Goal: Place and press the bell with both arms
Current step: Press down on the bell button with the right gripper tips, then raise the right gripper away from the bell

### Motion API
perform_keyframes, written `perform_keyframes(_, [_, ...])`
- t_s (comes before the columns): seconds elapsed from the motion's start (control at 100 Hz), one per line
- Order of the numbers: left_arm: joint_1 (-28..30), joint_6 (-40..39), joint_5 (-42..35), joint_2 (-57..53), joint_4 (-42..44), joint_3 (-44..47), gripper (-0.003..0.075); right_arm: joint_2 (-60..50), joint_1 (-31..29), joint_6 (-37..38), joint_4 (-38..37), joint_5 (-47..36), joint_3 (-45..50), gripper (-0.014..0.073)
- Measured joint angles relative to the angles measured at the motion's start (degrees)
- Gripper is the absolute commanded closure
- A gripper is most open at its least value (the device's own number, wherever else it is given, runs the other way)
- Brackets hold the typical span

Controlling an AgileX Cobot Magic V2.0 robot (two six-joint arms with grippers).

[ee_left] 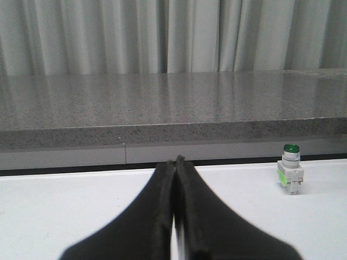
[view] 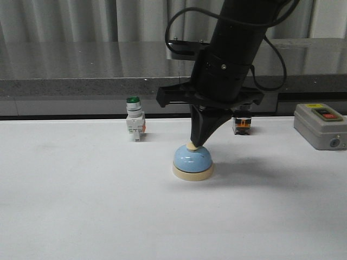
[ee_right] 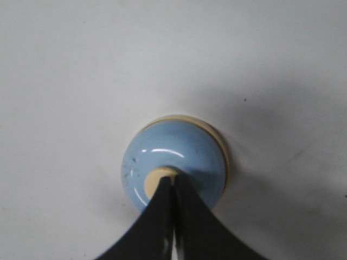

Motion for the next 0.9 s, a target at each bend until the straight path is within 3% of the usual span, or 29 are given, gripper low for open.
perform_keyframes(0.57, [0.0, 0.0, 0.0, 0.0, 0.0, 0.0, 0.0741, 1.3, 0.0, 0.0, 0.4, 1.0, -0.7, 0.0663])
perform_keyframes(0.9, [0.0, 0.0, 0.0, 0.0, 0.0, 0.0, 0.0741, 1.0, 0.2, 0.0, -0.8, 5.3, -5.6, 0.0663])
